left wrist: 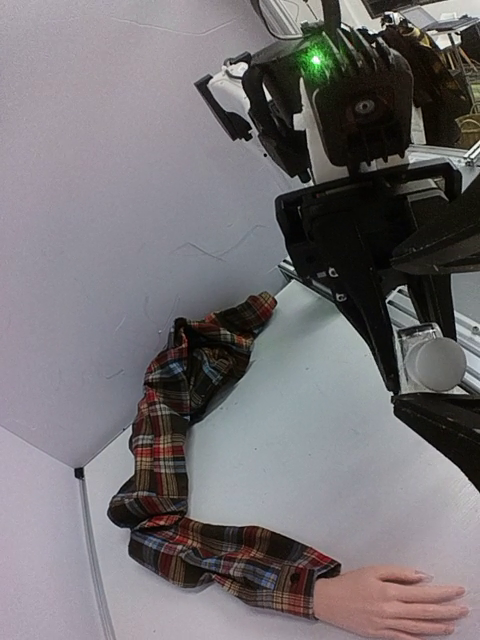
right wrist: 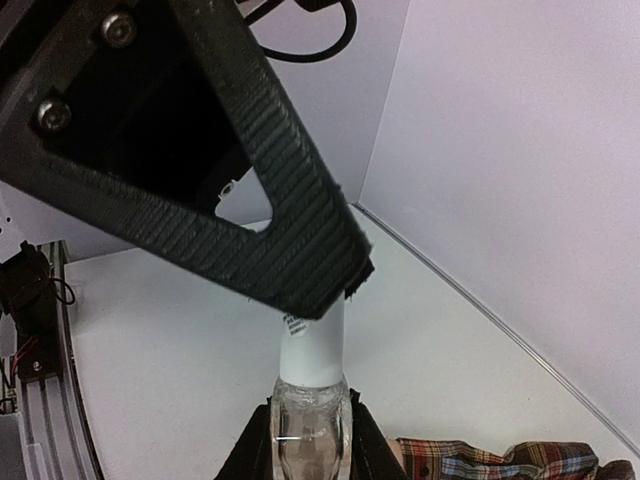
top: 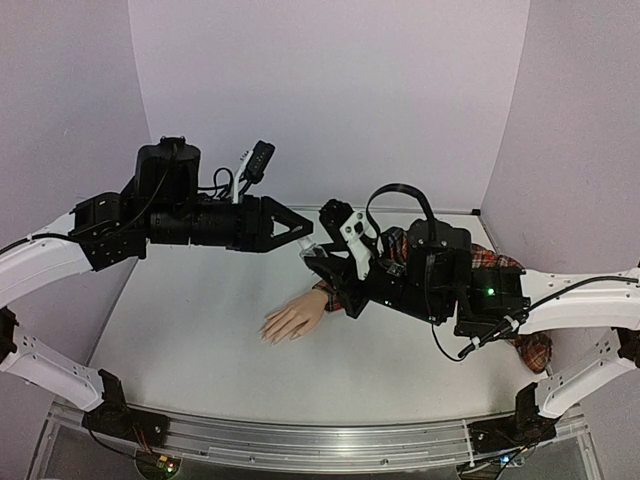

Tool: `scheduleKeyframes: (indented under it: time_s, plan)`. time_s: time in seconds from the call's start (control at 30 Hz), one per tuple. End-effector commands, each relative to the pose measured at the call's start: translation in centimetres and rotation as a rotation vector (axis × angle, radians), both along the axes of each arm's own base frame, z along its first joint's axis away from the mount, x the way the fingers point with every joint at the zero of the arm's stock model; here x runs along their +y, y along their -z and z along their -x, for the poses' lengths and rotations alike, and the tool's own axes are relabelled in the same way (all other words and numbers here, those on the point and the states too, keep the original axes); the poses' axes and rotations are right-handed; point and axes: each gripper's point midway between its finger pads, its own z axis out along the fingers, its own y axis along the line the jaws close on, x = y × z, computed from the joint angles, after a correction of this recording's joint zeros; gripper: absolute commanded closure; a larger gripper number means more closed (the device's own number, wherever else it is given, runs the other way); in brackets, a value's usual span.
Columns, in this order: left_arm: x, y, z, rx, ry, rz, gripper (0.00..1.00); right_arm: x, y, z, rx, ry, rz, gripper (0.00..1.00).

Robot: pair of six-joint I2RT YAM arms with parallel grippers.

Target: Paint the nails

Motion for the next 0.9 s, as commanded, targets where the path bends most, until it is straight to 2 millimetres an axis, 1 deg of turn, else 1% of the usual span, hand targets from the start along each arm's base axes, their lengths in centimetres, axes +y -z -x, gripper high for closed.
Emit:
scheduleKeyframes:
  time_s: [0.0, 0.1, 0.3, 0.4, 0.53, 0.6, 0.7, 0.87]
  plan:
    - [-0.02, -0.92, 0.11, -0.018, 0.015, -0.002, 0.57, 0.24, -2.45, -0.14, -0.02, -0.002, -0.053, 1.0]
    - [-0.05, -0.58, 0.08, -0.018, 0.016, -0.011, 0.59, 0.25, -2.41, -0.27, -0.019, 0.006, -0.053, 1.0]
    - [-0.12, -0.56, 0.21, -0.019, 0.026, -0.01, 0.7, 0.39, -2.33, -0.29, -0.016, 0.005, -0.052, 1.0]
    - [-0.22, -0.45, 0.21, -0.017, 0.029, -0.012, 0.74, 0.39, -2.38, -0.4, -0.015, 0.011, -0.054, 1.0]
    - [-0.22, -0.28, 0.22, -0.014, 0.03, -0.015, 0.74, 0.44, -2.48, -0.45, -0.017, 0.013, -0.055, 1.0]
    - [-0.19, -0.24, 0.22, -0.015, 0.029, -0.017, 0.71, 0.42, -2.5, -0.48, -0.016, 0.015, -0.056, 1.0]
    - [-0.21, -0.08, 0.16, -0.013, 0.026, -0.021, 0.7, 0.42, -2.61, -0.41, -0.017, 0.011, -0.058, 1.0]
    - [-0.15, -0.14, 0.13, -0.014, 0.023, -0.02, 0.75, 0.5, -2.46, -0.42, -0.013, 0.011, -0.057, 1.0]
